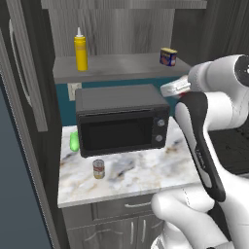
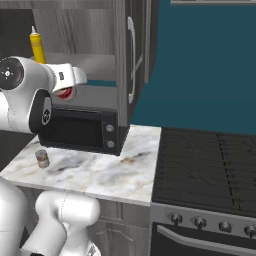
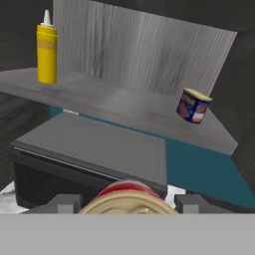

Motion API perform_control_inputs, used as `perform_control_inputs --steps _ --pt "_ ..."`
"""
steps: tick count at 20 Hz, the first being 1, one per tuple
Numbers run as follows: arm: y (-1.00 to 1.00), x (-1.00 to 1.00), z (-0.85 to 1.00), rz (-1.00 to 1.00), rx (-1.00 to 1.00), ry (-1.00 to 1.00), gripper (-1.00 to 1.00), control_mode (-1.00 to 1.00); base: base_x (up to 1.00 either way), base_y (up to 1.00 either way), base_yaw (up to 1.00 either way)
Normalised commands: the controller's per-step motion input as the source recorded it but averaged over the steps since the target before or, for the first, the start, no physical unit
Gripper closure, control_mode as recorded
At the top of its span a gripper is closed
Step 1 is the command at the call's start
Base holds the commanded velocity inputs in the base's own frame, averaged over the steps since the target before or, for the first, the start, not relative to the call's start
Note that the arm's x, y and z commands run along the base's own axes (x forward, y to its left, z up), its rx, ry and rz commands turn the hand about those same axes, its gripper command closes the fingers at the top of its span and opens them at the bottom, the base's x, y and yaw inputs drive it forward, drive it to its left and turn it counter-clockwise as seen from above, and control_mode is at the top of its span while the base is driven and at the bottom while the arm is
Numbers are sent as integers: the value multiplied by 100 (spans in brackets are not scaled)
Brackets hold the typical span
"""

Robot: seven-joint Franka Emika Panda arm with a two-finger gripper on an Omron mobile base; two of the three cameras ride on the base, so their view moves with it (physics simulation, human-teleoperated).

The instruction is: Pick the cans from the counter and place them in their designated side in the cabinet.

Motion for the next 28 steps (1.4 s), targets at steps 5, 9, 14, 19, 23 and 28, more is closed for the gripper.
perform_control_inputs --steps 5,9,14,19,23,28 --pt "1 13 14 1 0 0 100 -100 0 0 0" --pt "0 15 11 0 0 0 100 -100 0 0 0" --pt "0 20 10 0 0 0 100 -100 0 0 0" --pt "0 21 8 0 0 0 100 -100 0 0 0" --pt "0 22 6 0 0 0 100 -100 0 0 0" --pt "0 23 4 0 0 0 100 -100 0 0 0"
